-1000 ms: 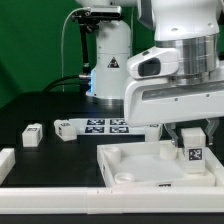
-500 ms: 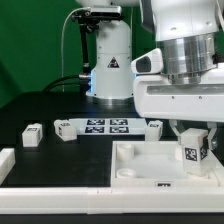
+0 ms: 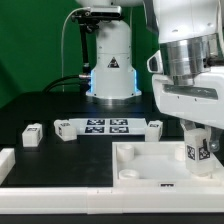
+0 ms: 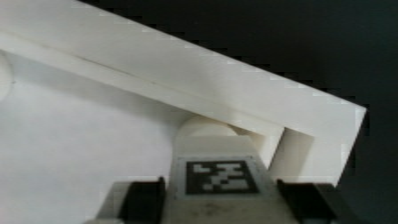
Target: Assemble one leg
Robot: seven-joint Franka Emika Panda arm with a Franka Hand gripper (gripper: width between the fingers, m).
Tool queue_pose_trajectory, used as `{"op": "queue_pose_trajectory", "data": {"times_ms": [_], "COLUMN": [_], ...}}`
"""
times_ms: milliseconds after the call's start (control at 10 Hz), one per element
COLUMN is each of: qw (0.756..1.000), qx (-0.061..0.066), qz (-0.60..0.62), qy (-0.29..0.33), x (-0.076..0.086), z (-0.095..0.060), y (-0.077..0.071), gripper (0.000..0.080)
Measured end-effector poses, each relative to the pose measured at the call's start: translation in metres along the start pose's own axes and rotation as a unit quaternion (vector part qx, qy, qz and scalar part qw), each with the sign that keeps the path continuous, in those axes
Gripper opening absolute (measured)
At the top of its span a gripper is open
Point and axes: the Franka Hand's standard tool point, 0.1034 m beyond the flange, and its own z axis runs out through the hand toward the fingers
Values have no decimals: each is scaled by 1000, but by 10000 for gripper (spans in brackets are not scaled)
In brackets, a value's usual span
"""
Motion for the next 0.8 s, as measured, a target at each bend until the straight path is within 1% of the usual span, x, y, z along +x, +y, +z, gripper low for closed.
{"op": "queue_pose_trajectory", "data": {"times_ms": [100,200,300,400,500,600,800], "qw": [1000,999,991,974,957,929,860], "qx": [0,0,0,0,-1,-3,-8], "qz": [-24,-48,-136,-227,-290,-369,-510], "qy": [0,-1,0,0,-1,-2,-2], "x": [0,-3,-4,-3,-4,-3,-2], "z": [0,0,0,0,1,1,1], "y": [0,-1,-1,-1,-1,0,-1], "gripper": [467,467,616,640,647,647,649]}}
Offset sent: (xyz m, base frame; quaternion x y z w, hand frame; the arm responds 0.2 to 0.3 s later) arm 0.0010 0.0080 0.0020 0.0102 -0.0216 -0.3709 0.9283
